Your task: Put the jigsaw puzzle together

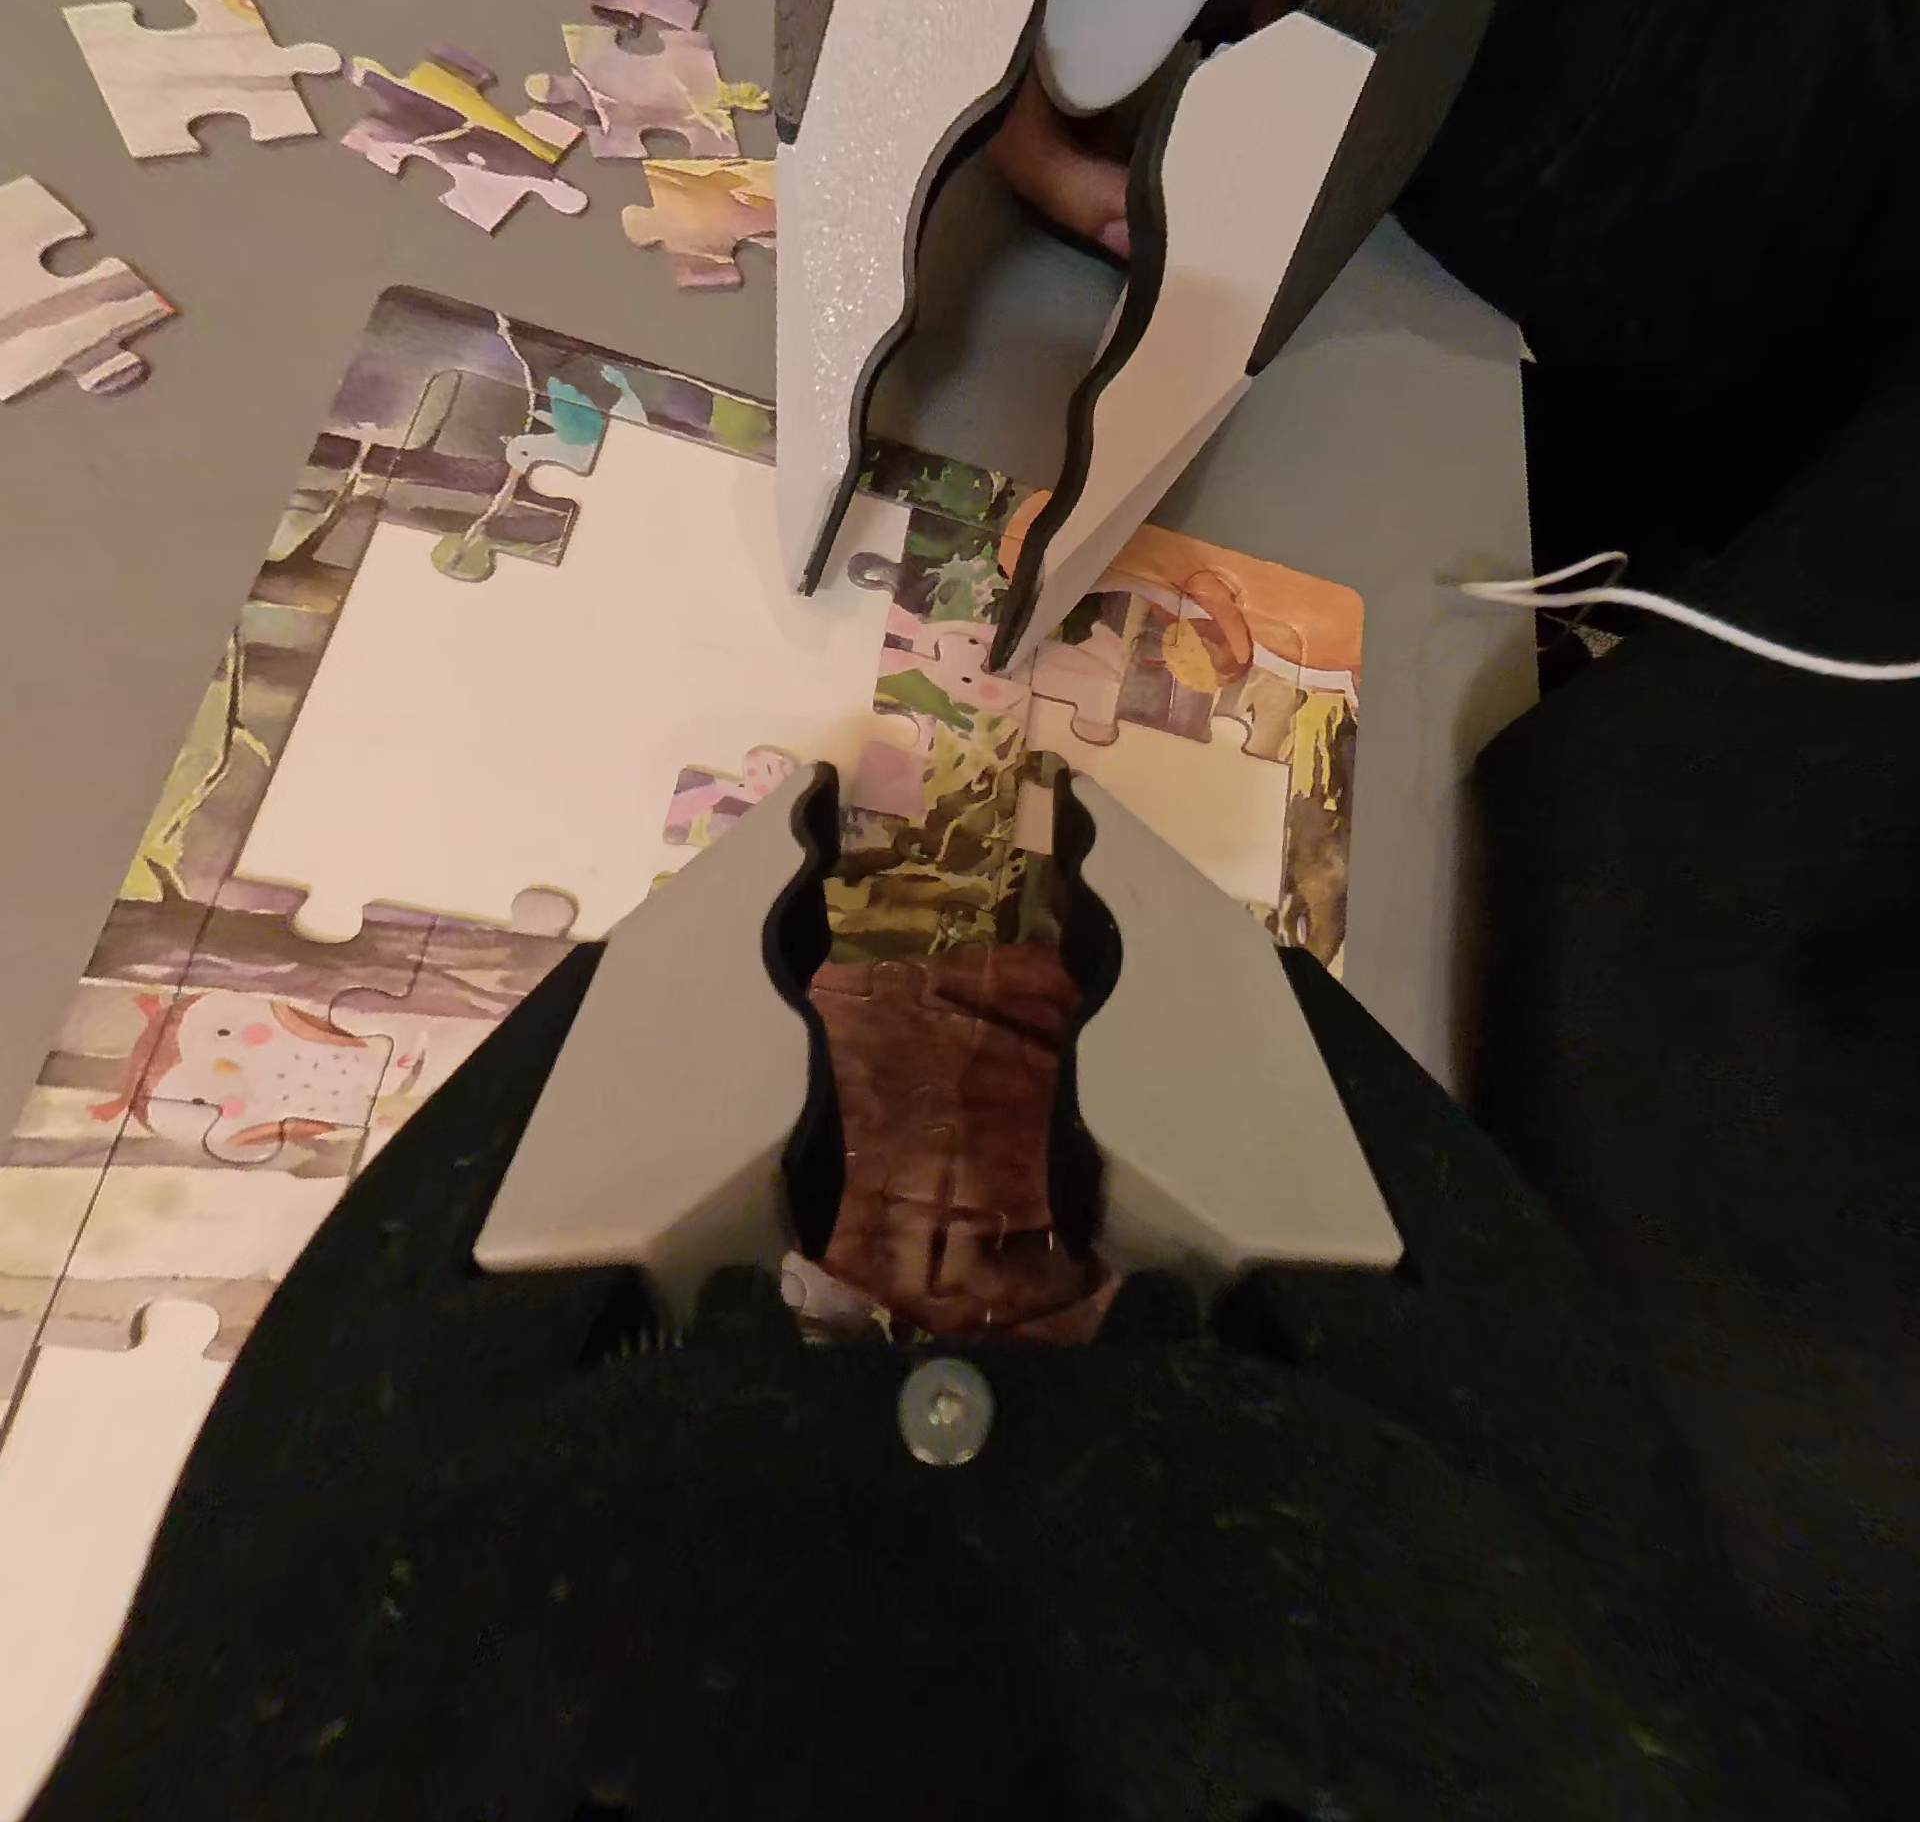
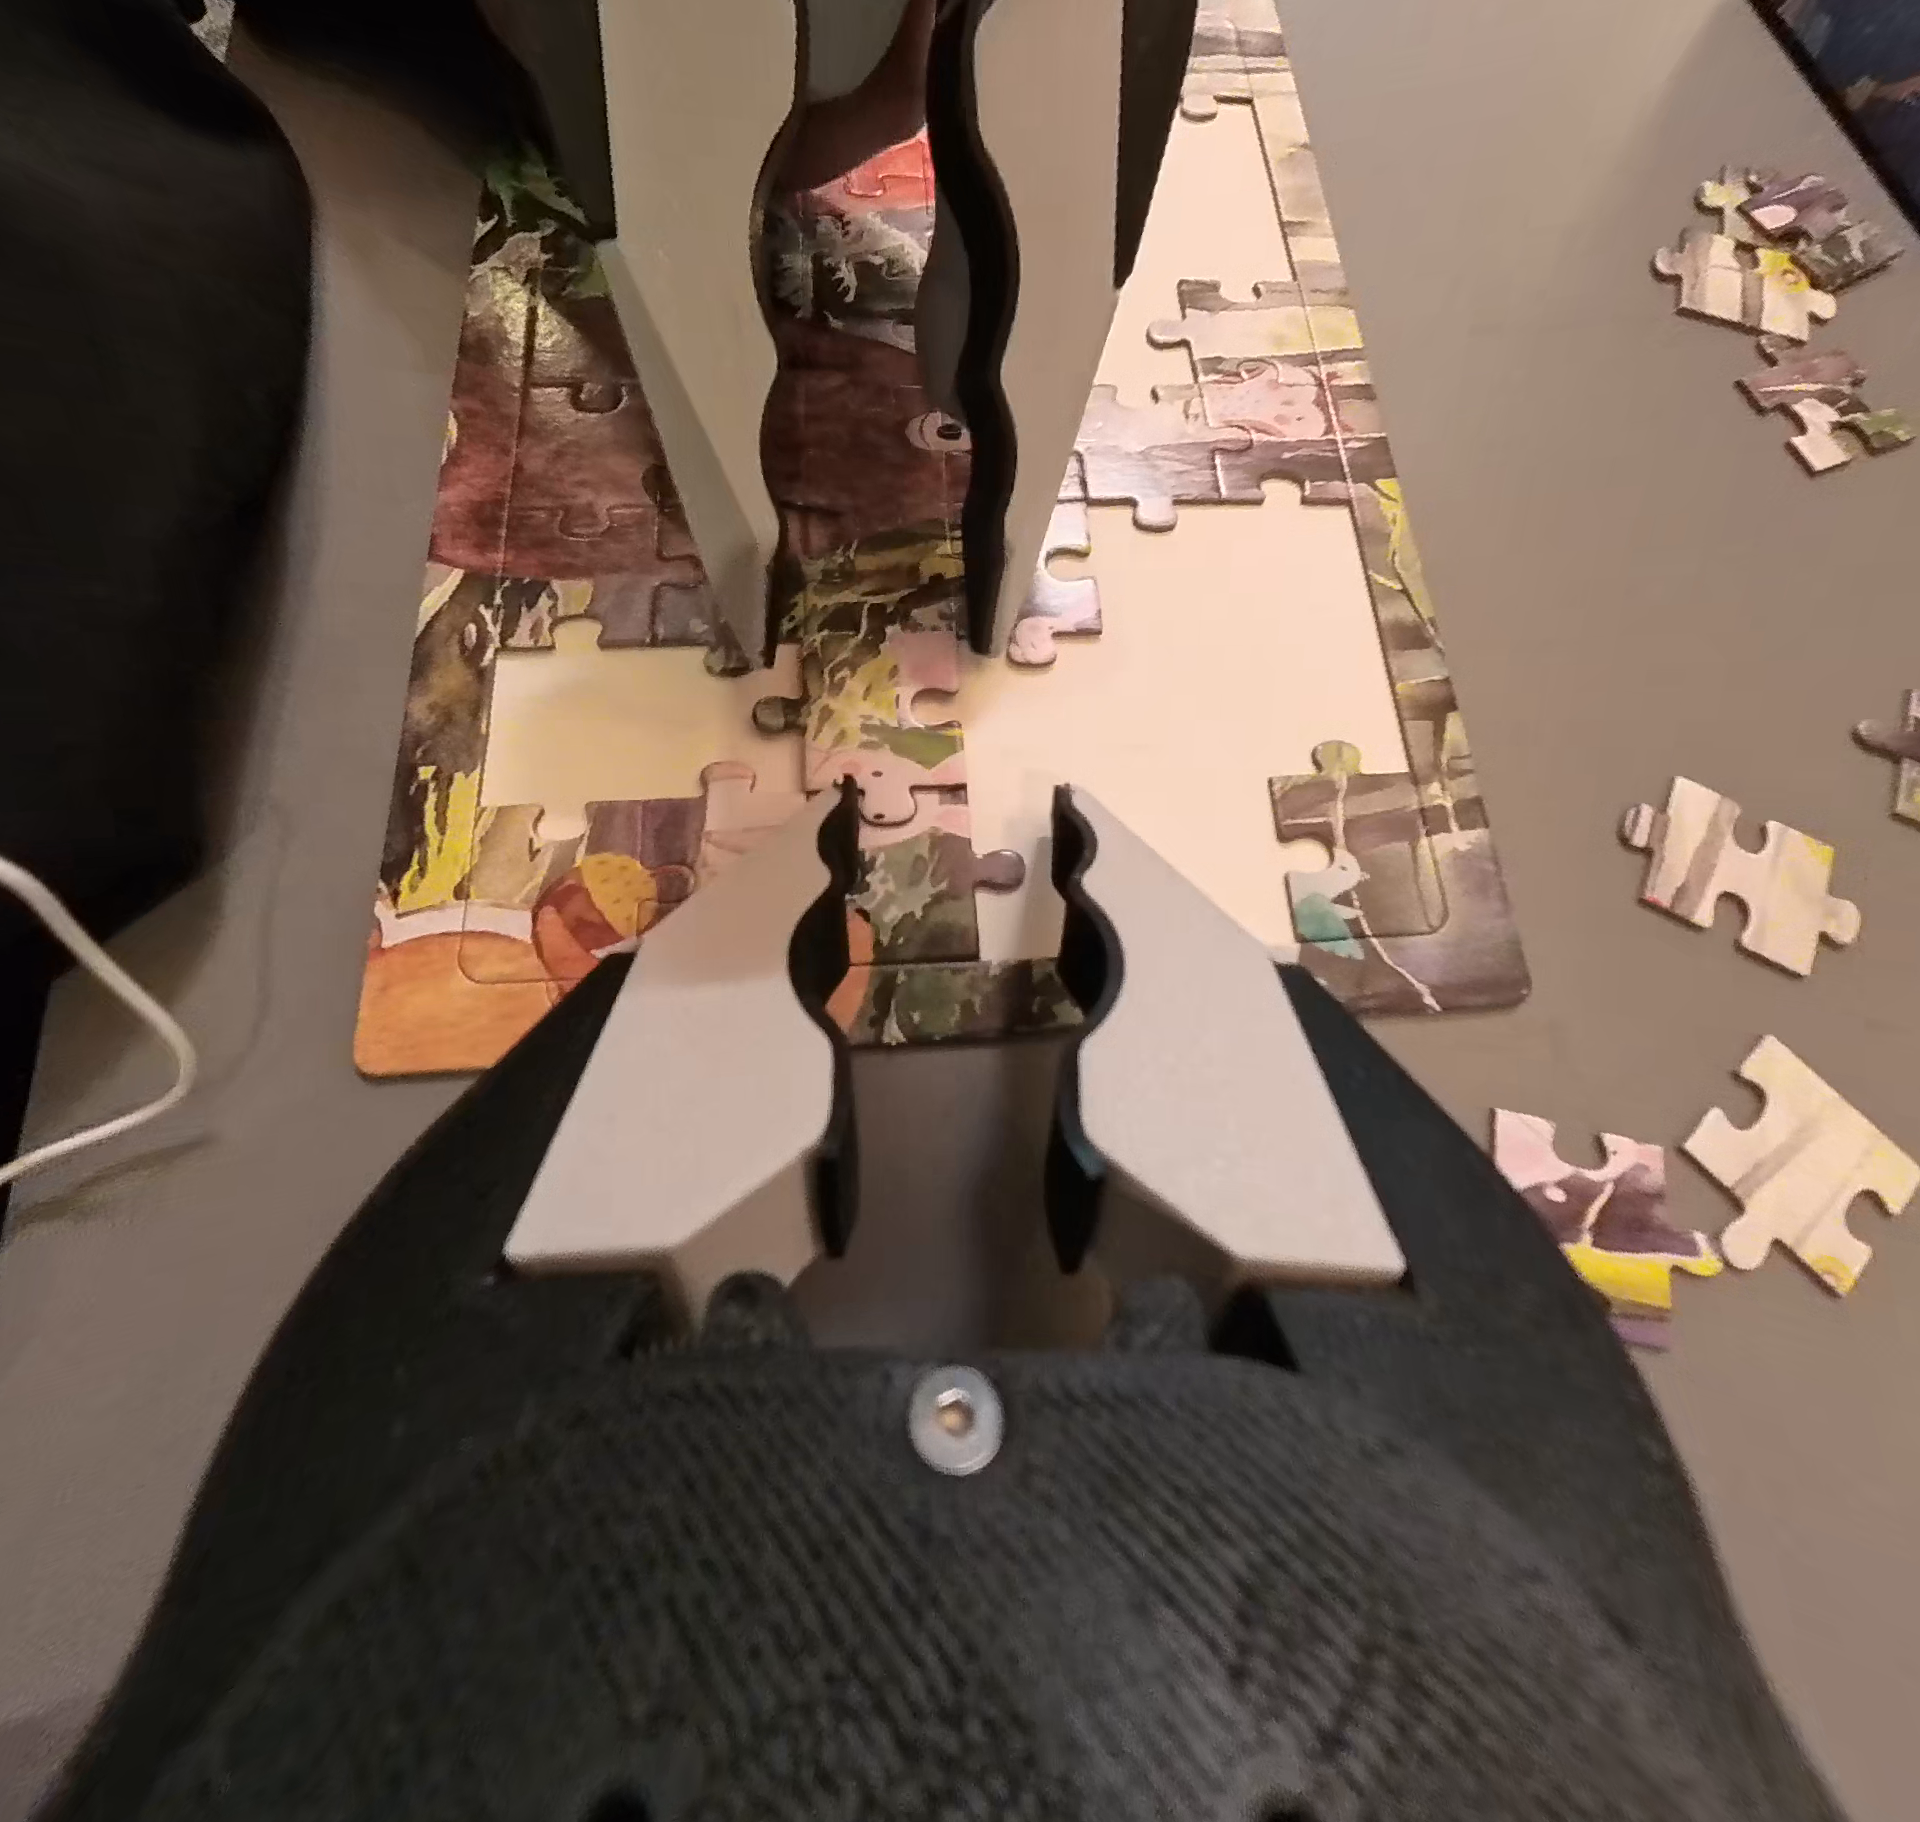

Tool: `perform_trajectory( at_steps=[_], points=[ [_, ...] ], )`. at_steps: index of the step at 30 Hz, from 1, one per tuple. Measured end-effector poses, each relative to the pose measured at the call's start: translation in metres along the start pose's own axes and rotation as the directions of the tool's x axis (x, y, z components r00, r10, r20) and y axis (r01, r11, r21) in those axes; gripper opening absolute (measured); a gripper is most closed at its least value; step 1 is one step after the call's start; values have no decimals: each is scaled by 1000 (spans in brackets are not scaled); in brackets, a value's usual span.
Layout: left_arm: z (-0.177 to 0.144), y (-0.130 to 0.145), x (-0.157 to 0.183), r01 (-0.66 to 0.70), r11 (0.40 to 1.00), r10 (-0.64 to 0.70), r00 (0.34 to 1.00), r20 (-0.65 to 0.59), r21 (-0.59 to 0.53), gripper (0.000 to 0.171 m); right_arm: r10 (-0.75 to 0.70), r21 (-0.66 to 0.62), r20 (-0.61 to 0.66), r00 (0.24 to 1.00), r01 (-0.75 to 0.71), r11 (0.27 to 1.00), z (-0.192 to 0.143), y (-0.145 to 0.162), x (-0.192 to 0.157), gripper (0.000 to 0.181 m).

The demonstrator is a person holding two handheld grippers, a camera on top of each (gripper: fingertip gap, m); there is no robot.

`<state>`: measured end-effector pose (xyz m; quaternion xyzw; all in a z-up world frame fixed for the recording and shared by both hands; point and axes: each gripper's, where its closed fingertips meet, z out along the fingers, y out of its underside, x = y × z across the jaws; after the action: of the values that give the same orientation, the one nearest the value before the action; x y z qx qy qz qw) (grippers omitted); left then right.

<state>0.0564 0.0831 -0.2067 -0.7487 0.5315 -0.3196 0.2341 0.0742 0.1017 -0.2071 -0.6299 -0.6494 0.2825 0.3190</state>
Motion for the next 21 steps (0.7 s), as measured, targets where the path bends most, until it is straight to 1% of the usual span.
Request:
perform_trajectory(
  at_steps=[4, 8, 12, 14, 16, 19, 21],
  points=[
    [-1, -2, 1, -4, 1000, 4, 1000, 1, 9, 40, -2, 3, 0, 1000, 2, 1000, 0, 0, 0, 35],
    [-2, -4, 1, -23, 1000, 23, 1000, 20, 17, 37, 3, 34, -2, 1000, -3, 999, -4, -4, 1, 33],
    [-6, -7, 1, -26, 999, 25, 999, 20, 40, 30, 9, 59, 0, 1000, -9, 998, -6, -8, 1, 25],
    [-4, -5, 0, -19, 999, 19, 1000, 18, 32, 30, -2, 60, 14, 1000, 1, 998, -5, -8, -2, 18],
    [-2, -3, 0, -16, 999, 15, 1000, 20, 28, 30, -16, 55, 30, 999, 14, 998, -5, -8, -5, 9],
    [1, -5, 2, -17, 999, 16, 1000, 17, 37, 29, -32, 41, 50, 998, 30, 999, -3, -6, -10, 2],
    [2, -6, 2, -19, 999, 18, 1000, 23, 34, 29, -35, 23, 57, 998, 34, 999, -1, -4, -11, 0]
  ],
)
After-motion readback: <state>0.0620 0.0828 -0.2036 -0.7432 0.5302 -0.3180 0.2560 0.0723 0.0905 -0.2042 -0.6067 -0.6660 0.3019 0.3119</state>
